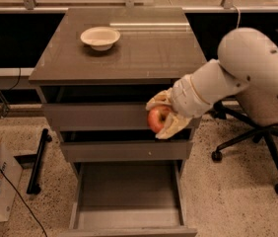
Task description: Pick apple from bottom drawer and place on counter
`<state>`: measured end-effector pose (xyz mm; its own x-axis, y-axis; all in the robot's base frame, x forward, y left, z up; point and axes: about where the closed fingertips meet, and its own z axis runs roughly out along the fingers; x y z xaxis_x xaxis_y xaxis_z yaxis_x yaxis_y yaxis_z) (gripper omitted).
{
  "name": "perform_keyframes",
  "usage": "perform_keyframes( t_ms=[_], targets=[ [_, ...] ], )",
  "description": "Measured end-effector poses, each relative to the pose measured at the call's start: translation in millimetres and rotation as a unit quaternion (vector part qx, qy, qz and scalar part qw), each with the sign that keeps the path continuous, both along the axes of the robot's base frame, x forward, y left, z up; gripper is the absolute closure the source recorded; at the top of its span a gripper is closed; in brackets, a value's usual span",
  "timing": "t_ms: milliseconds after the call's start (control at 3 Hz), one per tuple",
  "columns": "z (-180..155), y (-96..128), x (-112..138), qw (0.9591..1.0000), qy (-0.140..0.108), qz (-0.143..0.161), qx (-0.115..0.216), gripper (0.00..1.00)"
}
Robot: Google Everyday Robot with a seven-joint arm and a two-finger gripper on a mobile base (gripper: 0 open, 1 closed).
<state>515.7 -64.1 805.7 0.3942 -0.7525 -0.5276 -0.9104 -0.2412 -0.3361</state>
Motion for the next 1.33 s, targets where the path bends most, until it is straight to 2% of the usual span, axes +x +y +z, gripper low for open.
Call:
perform_keyframes(
  t_ms=[333,667,1000,1333],
  targets=[
    [14.1,9.5,35.9,0.9997,-0.014,0.006,-0.017,1.00],
    [44.6,21.0,69.7,0.9987,-0.040,-0.001,-0.032,1.00],
    [83.1,36.7,114.4,0.9983,-0.049,-0.033,0.001,1.00],
    [107.7,49.6,146.1,0.9964,-0.049,-0.054,0.043,1.00]
  ],
)
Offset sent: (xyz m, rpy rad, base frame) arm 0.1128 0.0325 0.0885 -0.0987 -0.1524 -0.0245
